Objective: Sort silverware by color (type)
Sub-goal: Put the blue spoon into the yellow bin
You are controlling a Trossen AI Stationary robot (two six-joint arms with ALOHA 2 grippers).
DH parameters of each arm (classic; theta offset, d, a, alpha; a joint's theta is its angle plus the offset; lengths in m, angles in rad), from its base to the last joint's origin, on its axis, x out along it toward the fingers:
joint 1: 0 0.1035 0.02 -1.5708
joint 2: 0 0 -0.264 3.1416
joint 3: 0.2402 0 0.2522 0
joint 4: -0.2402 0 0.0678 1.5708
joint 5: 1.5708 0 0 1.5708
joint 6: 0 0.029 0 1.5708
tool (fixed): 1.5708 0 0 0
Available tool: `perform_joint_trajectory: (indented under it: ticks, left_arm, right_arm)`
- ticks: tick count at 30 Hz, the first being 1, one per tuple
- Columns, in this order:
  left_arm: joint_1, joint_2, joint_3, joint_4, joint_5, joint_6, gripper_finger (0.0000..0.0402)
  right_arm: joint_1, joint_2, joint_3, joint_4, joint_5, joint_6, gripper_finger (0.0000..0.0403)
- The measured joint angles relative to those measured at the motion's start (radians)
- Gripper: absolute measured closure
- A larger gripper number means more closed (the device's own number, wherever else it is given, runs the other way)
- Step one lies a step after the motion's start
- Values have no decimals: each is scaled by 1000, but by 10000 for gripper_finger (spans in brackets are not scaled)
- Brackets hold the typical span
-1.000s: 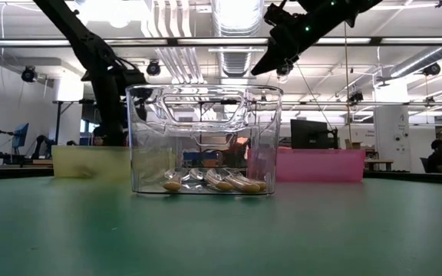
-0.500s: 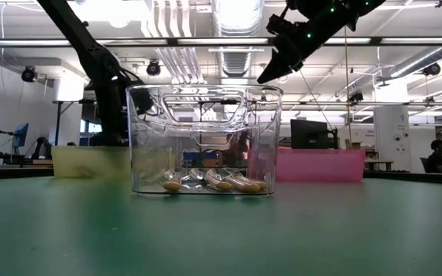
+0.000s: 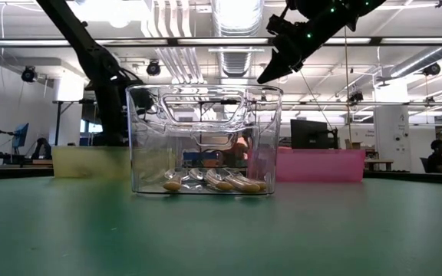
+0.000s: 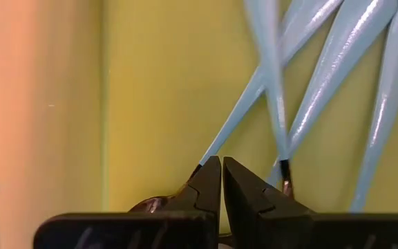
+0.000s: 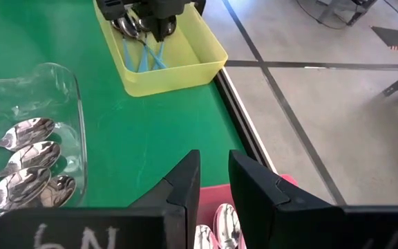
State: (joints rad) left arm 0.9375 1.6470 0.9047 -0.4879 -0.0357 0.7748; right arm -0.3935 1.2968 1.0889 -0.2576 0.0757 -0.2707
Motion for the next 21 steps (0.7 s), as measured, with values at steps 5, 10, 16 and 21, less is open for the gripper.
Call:
perform_joint_trajectory:
  ticks: [5,10,16,21]
  left_arm:
    - [6,0,0,6,0,-5,401]
    - [5,-37,-3,22,-26,-52,401]
    - [5,-131,-3,-17,-18,-100,401]
    - [4,-176,-3,-42,-6,-104,401]
  right_arm:
    - [0,0,0,0,0,0,335]
    - [0,0,0,-1,0,0,335]
    - [0,0,0,-1,0,1,335]
    - [0,0,0,-2,-5,10,335]
